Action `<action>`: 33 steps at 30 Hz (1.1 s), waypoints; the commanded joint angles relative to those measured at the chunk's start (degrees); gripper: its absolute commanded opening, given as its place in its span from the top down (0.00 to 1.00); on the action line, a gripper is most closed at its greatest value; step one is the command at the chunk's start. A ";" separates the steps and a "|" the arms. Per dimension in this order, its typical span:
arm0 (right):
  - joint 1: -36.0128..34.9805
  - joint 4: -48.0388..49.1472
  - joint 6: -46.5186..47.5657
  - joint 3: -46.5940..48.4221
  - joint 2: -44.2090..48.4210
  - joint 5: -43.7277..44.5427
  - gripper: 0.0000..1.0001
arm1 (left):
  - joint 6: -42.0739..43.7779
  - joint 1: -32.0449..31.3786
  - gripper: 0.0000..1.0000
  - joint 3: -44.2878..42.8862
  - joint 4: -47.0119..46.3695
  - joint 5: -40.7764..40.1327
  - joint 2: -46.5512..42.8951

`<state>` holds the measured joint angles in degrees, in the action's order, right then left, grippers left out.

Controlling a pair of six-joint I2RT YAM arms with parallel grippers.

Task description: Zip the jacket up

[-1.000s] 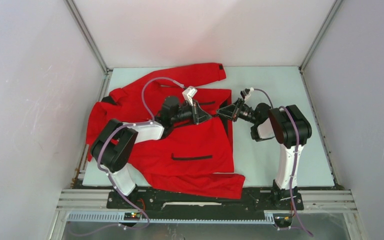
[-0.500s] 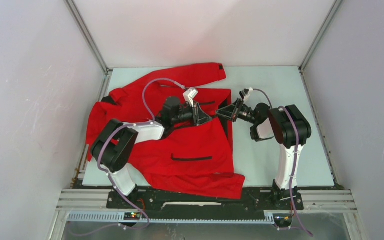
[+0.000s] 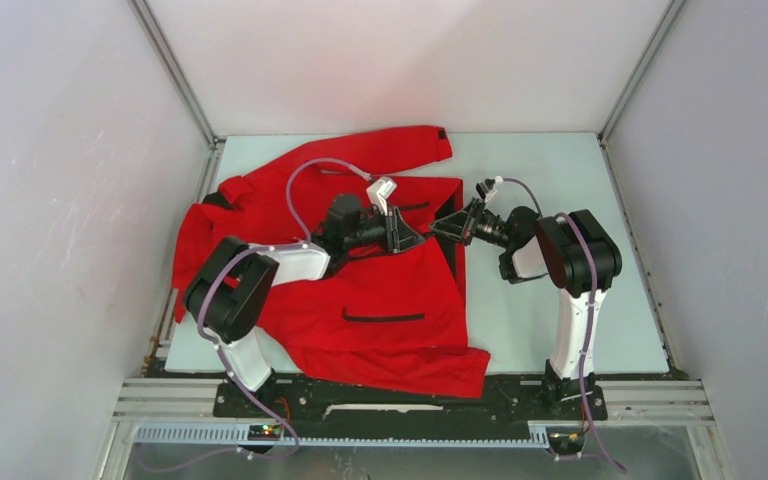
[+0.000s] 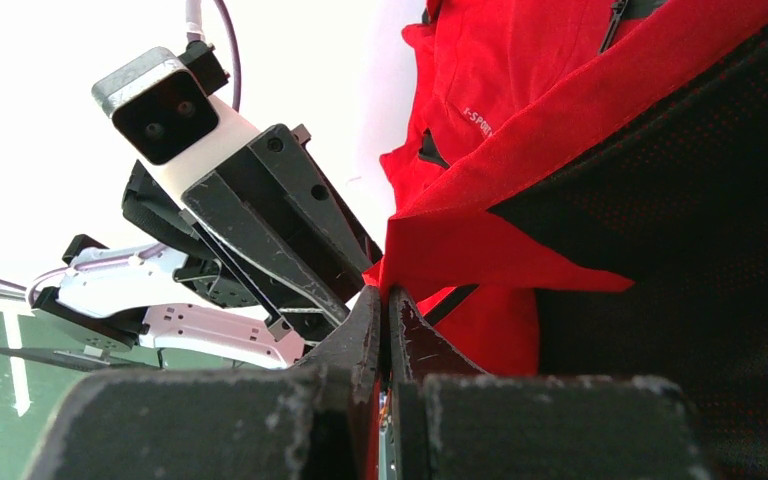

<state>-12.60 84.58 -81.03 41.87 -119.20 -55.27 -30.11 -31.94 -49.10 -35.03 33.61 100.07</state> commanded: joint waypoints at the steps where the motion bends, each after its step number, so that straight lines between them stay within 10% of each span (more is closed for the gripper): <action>1: -0.47 2.81 -0.26 1.48 1.77 -0.72 1.00 | -0.55 0.31 0.75 -1.59 -1.15 0.74 0.65; 5: -0.49 2.82 -0.18 1.50 1.77 -0.71 1.00 | 0.14 0.31 0.72 -0.57 -1.14 0.59 0.15; 12: -0.64 2.86 -0.01 1.55 1.77 -0.70 1.00 | -0.61 0.30 0.99 -2.87 -1.51 0.38 1.33; 33: -1.38 2.75 -0.09 1.81 1.56 -0.94 1.00 | 1.73 -0.83 1.00 -4.56 -0.42 -1.83 -4.22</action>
<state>-13.10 84.62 -81.06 42.50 -119.17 -55.20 -29.78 -32.14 -50.72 -32.45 32.67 100.40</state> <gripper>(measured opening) 0.025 0.010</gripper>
